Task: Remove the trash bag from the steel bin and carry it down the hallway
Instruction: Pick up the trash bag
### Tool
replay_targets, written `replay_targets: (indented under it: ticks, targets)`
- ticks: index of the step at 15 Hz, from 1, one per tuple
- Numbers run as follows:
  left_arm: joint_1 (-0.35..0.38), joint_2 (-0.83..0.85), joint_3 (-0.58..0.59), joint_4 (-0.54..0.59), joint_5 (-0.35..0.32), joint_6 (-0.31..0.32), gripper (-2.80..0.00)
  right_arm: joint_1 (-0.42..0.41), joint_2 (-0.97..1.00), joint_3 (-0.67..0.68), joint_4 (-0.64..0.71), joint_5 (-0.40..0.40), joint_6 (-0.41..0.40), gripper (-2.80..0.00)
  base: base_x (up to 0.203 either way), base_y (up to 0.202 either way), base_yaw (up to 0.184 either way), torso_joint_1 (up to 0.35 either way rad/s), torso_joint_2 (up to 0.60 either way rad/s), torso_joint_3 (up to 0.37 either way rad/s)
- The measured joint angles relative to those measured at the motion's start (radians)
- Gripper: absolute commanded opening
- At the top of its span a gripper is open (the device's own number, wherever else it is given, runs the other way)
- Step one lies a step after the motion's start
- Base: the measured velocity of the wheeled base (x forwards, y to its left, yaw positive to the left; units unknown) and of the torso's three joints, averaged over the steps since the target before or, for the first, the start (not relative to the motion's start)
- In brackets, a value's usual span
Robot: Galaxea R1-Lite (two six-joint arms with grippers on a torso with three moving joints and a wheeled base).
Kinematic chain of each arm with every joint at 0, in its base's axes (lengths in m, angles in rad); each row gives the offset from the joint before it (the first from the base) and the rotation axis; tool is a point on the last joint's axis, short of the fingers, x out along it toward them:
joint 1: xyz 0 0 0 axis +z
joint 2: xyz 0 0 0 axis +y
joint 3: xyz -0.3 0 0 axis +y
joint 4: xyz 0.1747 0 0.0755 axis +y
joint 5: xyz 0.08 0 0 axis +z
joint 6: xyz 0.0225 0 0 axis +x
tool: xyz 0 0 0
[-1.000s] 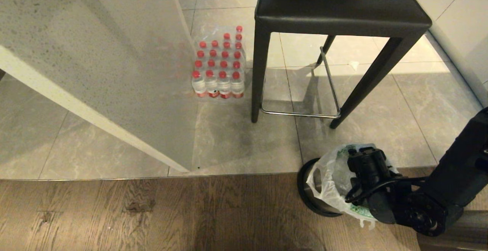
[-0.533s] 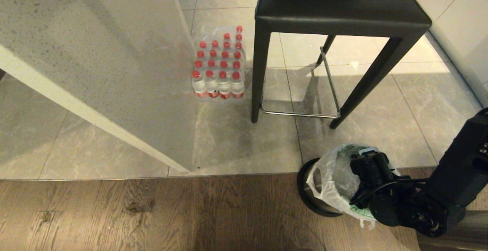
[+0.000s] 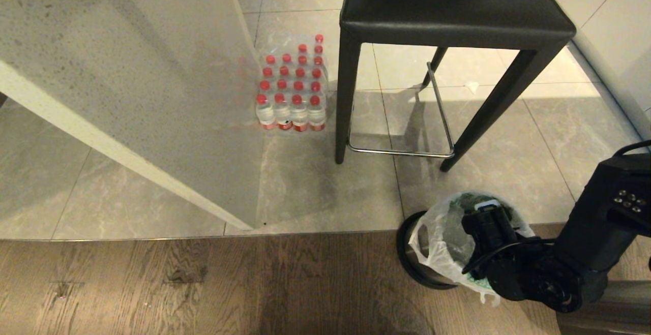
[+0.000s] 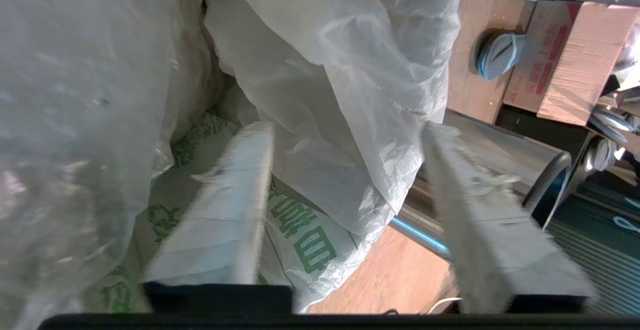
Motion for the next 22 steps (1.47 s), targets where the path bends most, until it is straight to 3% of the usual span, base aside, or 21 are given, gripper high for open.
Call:
replay_targets:
  ticks: [13, 14, 22]
  targets:
    - [0.0, 0.0, 0.0, 0.0, 0.0, 0.0, -2.8, -0.004, 0.093, -0.064, -0.119, -0.004, -0.004, 0.0, 0.0, 0.0, 0.0, 0.0, 0.0, 0.0]
    - [0.0, 0.0, 0.0, 0.0, 0.0, 0.0, -2.8, -0.004, 0.094, -0.064, -0.119, -0.004, -0.004, -2.8, 0.0, 0.0, 0.0, 0.0, 0.0, 0.0]
    - [0.0, 0.0, 0.0, 0.0, 0.0, 0.0, -2.8, -0.001, 0.094, -0.063, -0.128, -0.006, -0.005, -2.8, 0.0, 0.0, 0.0, 0.0, 0.0, 0.0]
